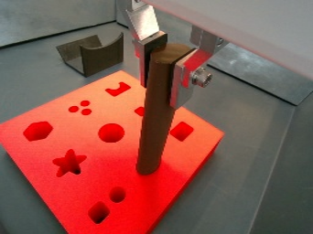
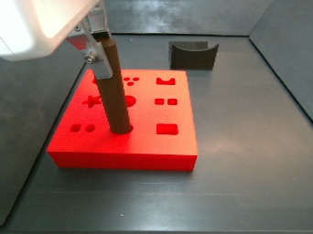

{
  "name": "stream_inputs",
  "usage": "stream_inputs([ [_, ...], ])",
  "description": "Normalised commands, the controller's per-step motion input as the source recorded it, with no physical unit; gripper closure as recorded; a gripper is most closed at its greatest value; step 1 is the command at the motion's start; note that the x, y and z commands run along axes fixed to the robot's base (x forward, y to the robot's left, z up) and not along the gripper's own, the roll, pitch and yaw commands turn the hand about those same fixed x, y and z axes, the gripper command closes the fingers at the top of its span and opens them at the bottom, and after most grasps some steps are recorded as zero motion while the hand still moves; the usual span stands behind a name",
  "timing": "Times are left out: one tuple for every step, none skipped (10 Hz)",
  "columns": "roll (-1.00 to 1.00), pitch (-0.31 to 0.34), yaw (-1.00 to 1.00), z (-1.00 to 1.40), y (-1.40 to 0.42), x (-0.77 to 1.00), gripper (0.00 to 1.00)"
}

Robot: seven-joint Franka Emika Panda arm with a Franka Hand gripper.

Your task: Insert the oval object.

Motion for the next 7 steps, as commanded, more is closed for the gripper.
stream_inputs([
  [-0.07,0.057,0.13,-0.24,0.00,0.10,1.00],
  [0.00,0.084,0.13,-0.40,0.00,0.21,1.00],
  [0.08,0.067,0.02,-0.86,0.00,0.41,1.00],
  [0.16,0.059,0.04,-0.88,0.00,0.30,1.00],
  [0.09,0.020,0.02,-1.00,0.00,0.35,1.00],
  [0.06,0.000,0.01,-1.00,0.00,0.28,1.00],
  [0.02,0.000,0.02,-1.00,0.00,0.22,1.00],
])
